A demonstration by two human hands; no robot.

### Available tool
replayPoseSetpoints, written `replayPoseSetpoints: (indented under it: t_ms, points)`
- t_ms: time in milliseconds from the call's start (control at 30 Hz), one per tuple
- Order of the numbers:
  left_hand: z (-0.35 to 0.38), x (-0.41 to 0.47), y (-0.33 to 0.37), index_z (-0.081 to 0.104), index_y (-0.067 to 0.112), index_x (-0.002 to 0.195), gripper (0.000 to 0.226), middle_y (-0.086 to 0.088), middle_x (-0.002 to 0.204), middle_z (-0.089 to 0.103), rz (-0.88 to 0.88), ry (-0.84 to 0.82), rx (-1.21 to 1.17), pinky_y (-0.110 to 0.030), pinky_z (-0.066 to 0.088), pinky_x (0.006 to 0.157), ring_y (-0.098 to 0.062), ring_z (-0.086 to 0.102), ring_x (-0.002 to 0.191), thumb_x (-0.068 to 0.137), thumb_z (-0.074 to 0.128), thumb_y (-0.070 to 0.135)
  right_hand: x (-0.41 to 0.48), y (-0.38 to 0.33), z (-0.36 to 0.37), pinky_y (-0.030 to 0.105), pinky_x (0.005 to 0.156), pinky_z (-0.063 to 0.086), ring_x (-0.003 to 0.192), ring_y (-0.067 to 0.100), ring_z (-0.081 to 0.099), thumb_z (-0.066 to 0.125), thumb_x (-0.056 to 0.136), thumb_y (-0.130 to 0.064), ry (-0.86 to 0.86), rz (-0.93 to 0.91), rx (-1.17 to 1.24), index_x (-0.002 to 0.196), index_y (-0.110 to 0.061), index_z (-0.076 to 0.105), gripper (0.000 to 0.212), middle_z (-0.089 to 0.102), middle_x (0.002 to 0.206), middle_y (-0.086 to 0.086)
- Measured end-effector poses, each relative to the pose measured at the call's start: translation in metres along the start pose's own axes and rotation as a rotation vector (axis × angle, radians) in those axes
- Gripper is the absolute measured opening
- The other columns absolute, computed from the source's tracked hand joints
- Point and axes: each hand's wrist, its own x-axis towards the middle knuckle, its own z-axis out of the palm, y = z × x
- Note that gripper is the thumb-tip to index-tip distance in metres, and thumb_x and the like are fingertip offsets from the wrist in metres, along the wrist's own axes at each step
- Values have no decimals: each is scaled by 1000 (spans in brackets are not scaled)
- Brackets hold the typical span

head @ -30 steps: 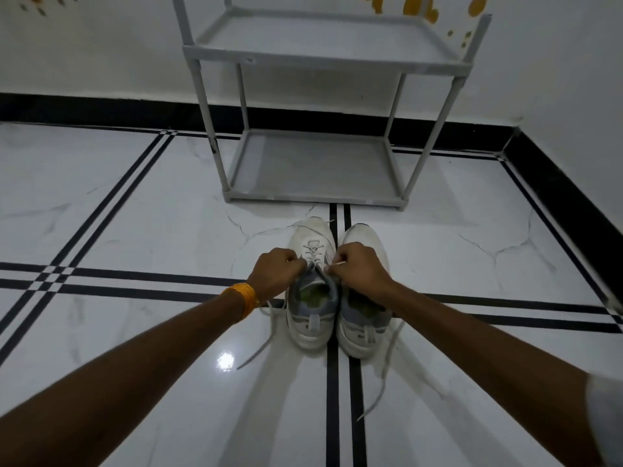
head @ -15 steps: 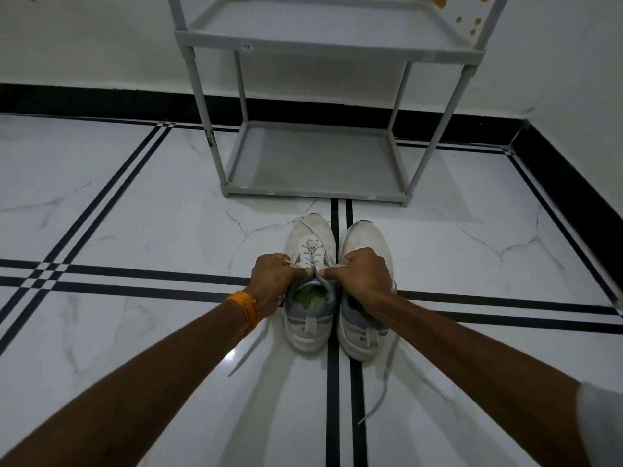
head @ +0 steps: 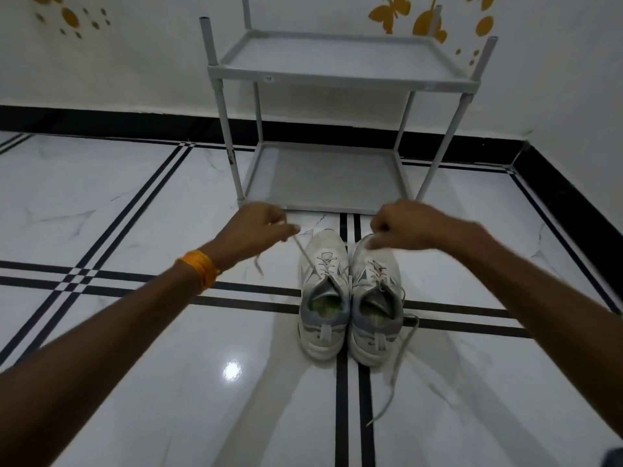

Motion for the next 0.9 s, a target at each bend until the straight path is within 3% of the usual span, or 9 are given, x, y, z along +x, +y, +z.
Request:
replayPoseSetpoints:
  t_ms: [133, 267, 400, 467, 500, 600, 700, 800, 900]
  points:
    - [-4, 10, 42, 62, 5, 78, 37, -13, 87, 67, 280, -90, 31, -45, 55, 72, -28, 64, 77, 91, 60, 39, 8, -13, -52, 30, 57, 36, 53, 16, 43, 66, 87, -37, 190, -93, 186, 60, -16, 50, 38, 44, 55, 0]
    - [13, 18, 65, 58, 19, 84, 17, -1, 102, 63, 796, -106, 573, -26, 43, 61, -14, 58, 72, 93, 58, 34, 15, -31, -69, 32, 59, 41, 56, 15, 47, 64, 89, -35, 223, -108, 254, 63, -19, 52, 34, 49, 59, -1]
    - [17, 33, 72, 65, 11, 100, 27, -3, 99, 65, 652, -71, 1019, -31, 44, 62, -21, 61, 77, 98, 46, 30, 16, -47, -70, 29, 60, 37, 69, 14, 52, 58, 92, -28, 261, -196, -16, 75, -21, 56, 19, 57, 80, 0]
    - [15, 38, 81, 65, 12, 88, 29, -3, 81, 63, 450, -106, 770, -32, 47, 65, -23, 60, 73, 97, 49, 33, 16, -44, -67, 28, 66, 43, 83, 15, 56, 60, 90, -21, 400, -198, 34, 97, -21, 63, 7, 56, 107, 0]
    - [13, 41, 83, 62, 12, 77, 30, -3, 69, 58, 327, -158, 504, -30, 46, 63, -22, 57, 66, 95, 52, 34, 15, -40, -64, 30, 69, 48, 86, 15, 57, 62, 86, -14, 483, -170, 112, 107, -22, 62, 21, 53, 116, 0]
    - [5, 40, 85, 54, 10, 68, 29, -3, 61, 50, 8, -328, -158, -25, 37, 51, -15, 44, 53, 93, 55, 26, 6, -30, -49, 35, 74, 53, 84, 17, 59, 71, 76, -6, 411, -29, 434, 112, -20, 63, 40, 57, 107, 2]
    - [0, 34, 81, 60, 9, 79, 20, -2, 69, 55, -113, -349, -333, -22, 39, 55, -13, 48, 60, 90, 51, 23, -3, -34, -29, 34, 69, 49, 71, 14, 58, 79, 70, -8, 125, -46, 691, 81, -22, 70, 21, 63, 76, -2]
    - [-2, 33, 75, 64, 9, 81, 23, -2, 75, 59, -137, -315, -384, -24, 44, 61, -14, 53, 65, 90, 49, 24, 1, -33, -18, 31, 59, 41, 56, 9, 50, 80, 74, -18, 261, -66, 704, 65, -23, 67, 17, 56, 58, -7]
    - [-7, 31, 66, 60, 8, 85, 20, -5, 80, 56, -137, -306, -459, -26, 46, 68, -16, 53, 71, 90, 48, 23, -2, -29, -22, 30, 59, 41, 59, 12, 49, 71, 84, -21, 350, -27, 778, 68, -14, 61, 20, 55, 62, -1]
